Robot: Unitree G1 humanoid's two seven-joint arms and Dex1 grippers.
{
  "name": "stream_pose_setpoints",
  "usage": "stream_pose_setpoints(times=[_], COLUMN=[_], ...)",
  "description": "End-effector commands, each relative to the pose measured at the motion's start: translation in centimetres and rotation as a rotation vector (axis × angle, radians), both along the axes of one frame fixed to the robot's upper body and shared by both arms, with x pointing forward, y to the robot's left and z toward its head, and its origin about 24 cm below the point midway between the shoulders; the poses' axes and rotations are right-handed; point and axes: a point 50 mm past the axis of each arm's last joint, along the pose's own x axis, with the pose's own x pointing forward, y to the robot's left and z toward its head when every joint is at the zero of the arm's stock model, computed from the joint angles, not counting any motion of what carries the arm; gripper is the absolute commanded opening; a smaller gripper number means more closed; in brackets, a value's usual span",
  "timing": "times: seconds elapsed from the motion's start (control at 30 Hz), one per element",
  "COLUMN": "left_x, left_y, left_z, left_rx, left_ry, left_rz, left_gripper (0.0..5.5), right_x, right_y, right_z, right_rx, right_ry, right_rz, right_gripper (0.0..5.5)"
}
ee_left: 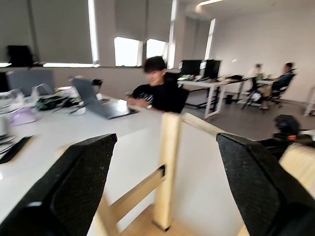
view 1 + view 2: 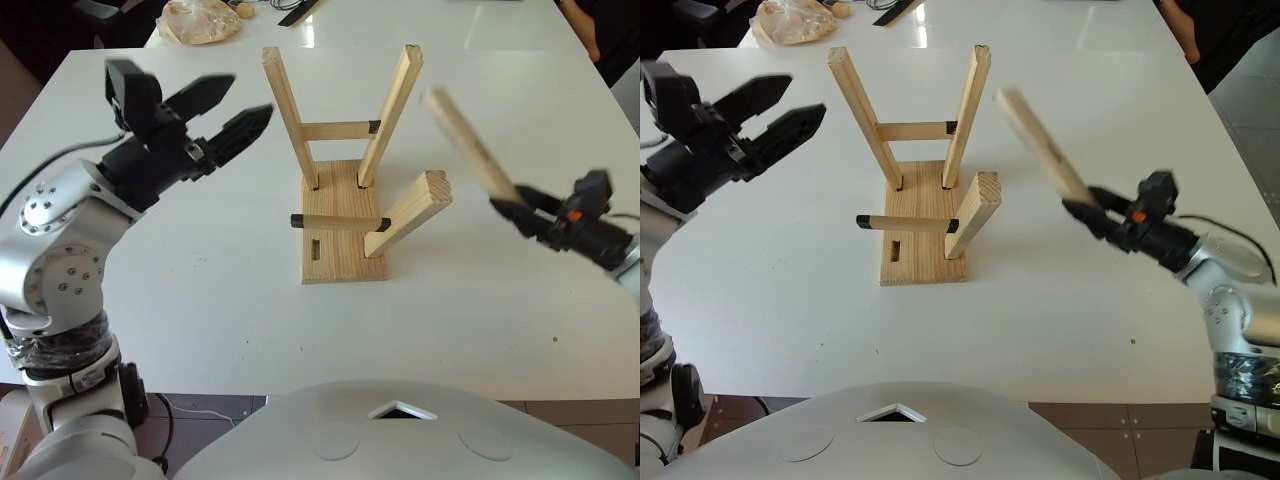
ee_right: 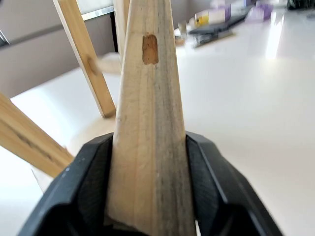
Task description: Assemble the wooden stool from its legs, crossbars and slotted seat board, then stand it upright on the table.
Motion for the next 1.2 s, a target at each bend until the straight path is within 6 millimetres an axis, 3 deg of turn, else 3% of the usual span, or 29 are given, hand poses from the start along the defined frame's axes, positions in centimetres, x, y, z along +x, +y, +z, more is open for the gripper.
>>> stream_pose_setpoints(times=[0.03, 0.17, 0.37, 0.5, 0.7, 1.17, 1.2], left_x=[-1.8, -2.5, -3.5, -3.9, -3.6, -4.1, -4.1], left_y=[-3.5, -4.7, -5.8, -5.9, -6.3, -6.6, -6.7], left_z=[1.4, 2.4, 3.5, 4.0, 4.2, 3.2, 3.0], left_rx=[-0.003, -0.110, -0.160, -0.182, -0.192, -0.105, -0.088], left_ry=[0.019, 0.042, 0.038, 0.020, 0.032, 0.059, 0.062], left_rz=[-0.241, -0.363, -0.490, -0.517, -0.507, -0.584, -0.585], left_gripper=[3.45, 3.11, 3.11, 3.11, 3.91, 3.93, 3.76], right_x=[-1.2, -2.4, -3.4, -3.4, -3.5, -2.9, -2.9], right_y=[3.9, 6.0, 8.3, 8.8, 8.9, 8.6, 8.6], right_z=[8.5, 10.9, 10.9, 10.0, 8.7, 7.6, 7.5], right_rx=[0.175, 0.232, 0.216, 0.190, 0.126, 0.007, 0.001], right_ry=[-0.216, -0.229, -0.145, -0.092, -0.048, -0.069, -0.074], right_rz=[0.248, 0.444, 0.637, 0.684, 0.724, 0.738, 0.738], right_gripper=[2.07, 2.07, 2.07, 2.07, 2.07, 2.05, 2.05])
